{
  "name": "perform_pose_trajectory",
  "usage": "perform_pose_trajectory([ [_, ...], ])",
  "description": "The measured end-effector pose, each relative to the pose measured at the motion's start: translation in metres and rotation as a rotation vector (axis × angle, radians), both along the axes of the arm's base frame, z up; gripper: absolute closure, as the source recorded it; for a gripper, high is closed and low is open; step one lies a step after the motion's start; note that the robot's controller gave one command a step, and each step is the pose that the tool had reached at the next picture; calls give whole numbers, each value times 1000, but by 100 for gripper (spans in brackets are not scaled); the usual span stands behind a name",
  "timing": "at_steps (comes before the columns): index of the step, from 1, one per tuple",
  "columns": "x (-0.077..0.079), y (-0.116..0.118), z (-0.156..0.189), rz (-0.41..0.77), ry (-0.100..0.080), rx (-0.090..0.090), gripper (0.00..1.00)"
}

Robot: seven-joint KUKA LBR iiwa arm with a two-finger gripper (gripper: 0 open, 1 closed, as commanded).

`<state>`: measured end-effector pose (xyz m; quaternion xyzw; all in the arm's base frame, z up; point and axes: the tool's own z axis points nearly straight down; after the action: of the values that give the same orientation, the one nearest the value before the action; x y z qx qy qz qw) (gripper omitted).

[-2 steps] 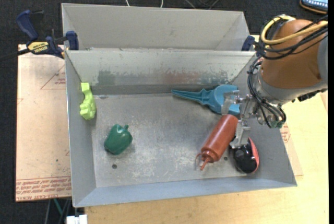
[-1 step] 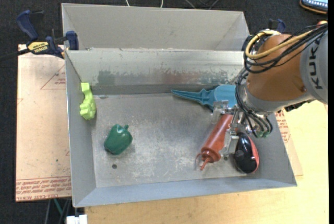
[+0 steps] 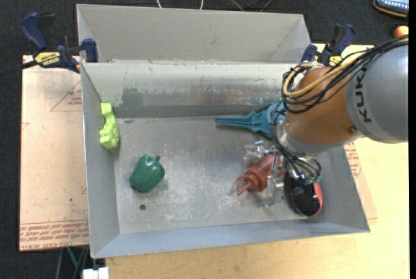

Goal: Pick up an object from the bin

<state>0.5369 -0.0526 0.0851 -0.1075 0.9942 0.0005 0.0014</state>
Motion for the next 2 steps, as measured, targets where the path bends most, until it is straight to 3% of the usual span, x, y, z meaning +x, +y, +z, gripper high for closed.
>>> perform_pose_trajectory([
  [1, -5, -9, 7, -87, -1, 1, 0],
  [2, 3, -31, -6, 34, -4, 1, 0],
])
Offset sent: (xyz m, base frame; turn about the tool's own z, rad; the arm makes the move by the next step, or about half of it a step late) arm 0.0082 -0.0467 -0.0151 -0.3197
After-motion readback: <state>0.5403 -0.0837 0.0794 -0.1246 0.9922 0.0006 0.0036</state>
